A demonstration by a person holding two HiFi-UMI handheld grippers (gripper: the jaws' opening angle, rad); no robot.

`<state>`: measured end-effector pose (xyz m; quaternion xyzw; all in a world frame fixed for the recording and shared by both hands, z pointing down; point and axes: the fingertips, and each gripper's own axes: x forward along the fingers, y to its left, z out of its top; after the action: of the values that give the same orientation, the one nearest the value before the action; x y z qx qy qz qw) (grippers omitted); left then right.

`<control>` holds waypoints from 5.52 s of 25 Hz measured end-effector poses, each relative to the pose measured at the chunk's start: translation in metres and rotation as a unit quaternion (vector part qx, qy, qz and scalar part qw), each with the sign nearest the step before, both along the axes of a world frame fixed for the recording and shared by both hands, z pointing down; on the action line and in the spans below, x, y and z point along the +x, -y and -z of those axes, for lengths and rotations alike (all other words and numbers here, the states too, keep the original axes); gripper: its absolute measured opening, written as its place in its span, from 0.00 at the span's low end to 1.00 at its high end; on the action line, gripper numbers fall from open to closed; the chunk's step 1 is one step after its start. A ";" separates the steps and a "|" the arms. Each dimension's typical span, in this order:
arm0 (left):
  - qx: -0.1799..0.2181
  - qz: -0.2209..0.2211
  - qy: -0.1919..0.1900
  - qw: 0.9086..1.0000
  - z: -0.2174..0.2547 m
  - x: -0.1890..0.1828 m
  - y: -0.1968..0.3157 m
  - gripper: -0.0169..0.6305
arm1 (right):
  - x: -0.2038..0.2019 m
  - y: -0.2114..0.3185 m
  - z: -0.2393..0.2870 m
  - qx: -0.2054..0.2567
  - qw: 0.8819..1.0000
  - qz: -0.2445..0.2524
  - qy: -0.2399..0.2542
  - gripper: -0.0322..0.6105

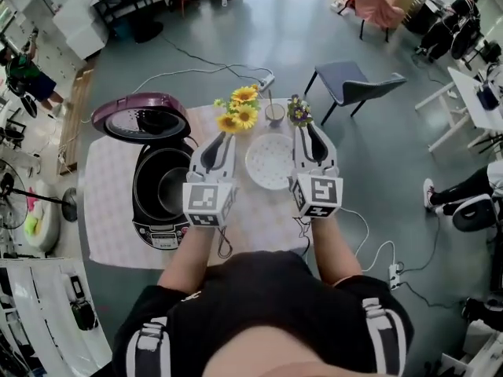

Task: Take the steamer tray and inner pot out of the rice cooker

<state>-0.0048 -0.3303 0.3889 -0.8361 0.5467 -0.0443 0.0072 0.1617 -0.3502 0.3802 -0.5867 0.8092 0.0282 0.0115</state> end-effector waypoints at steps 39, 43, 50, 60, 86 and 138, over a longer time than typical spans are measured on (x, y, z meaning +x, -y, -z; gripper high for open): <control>0.007 0.058 0.001 0.998 0.058 -0.234 -0.158 0.03 | -0.201 -0.153 0.060 0.011 0.997 0.036 0.073 0.05; -0.005 0.075 -0.006 0.997 0.047 -0.283 -0.165 0.03 | -0.231 -0.158 0.050 -0.001 0.996 0.029 0.082 0.05; -0.026 0.098 -0.011 0.995 0.029 -0.346 -0.170 0.03 | -0.277 -0.161 0.038 -0.016 0.997 0.038 0.063 0.05; -0.057 0.101 -0.020 0.993 -0.003 -0.373 -0.152 0.03 | -0.299 -0.143 0.014 -0.037 0.998 0.038 0.028 0.05; -0.306 0.080 -0.040 0.948 -0.114 -0.364 -0.104 0.56 | -0.293 -0.070 -0.114 -0.269 0.958 0.068 -0.074 0.34; -0.392 0.035 0.020 0.919 -0.188 -0.347 -0.075 0.12 | -0.301 -0.052 -0.198 -0.369 0.907 0.079 -0.187 0.24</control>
<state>-0.3515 -0.2549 0.5766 -0.7509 0.5146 -0.2721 -0.3119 -0.1392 -0.2979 0.5786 -0.4672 0.7927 -0.1641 -0.3555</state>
